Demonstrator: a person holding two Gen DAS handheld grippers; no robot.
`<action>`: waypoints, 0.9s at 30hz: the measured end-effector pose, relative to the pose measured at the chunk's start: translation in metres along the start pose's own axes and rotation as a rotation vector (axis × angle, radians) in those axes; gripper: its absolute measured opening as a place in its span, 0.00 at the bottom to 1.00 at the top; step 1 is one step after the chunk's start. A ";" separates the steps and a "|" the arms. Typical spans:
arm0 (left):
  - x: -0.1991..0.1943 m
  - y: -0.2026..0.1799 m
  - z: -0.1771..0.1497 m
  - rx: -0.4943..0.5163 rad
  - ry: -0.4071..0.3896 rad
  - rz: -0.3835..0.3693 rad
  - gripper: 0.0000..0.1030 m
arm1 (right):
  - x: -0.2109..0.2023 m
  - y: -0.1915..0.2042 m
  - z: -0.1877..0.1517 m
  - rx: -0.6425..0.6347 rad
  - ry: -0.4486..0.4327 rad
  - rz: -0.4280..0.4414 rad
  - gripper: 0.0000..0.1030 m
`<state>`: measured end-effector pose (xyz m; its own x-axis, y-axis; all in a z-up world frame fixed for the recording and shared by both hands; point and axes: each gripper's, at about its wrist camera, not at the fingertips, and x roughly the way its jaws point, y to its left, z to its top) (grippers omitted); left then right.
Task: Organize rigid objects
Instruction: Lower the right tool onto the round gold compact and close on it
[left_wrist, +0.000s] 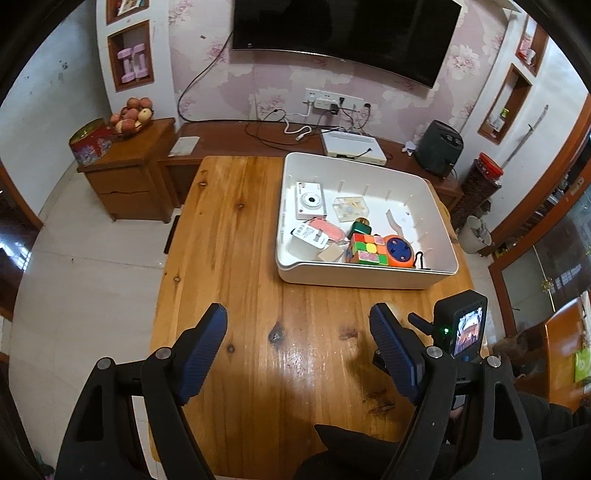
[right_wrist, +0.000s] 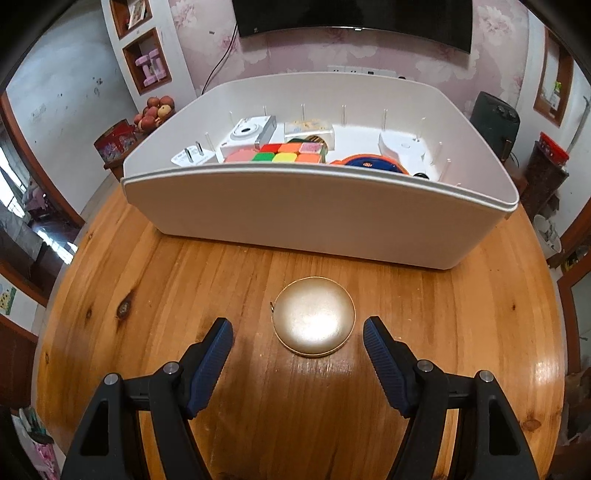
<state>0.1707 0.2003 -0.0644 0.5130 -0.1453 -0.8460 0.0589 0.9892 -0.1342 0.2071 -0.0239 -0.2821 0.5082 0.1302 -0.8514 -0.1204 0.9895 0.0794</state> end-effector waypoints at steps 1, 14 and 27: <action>-0.001 0.000 -0.001 -0.004 -0.002 0.009 0.80 | 0.002 0.000 0.000 -0.002 0.006 -0.002 0.72; -0.011 -0.005 -0.022 -0.067 -0.008 0.069 0.80 | 0.022 -0.008 -0.003 -0.022 0.073 -0.025 0.72; -0.025 0.000 -0.042 -0.152 -0.037 0.118 0.80 | 0.026 0.000 0.000 -0.115 0.050 -0.047 0.66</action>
<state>0.1220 0.2037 -0.0646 0.5398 -0.0249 -0.8414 -0.1320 0.9847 -0.1138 0.2203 -0.0205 -0.3047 0.4729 0.0773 -0.8777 -0.1960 0.9804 -0.0192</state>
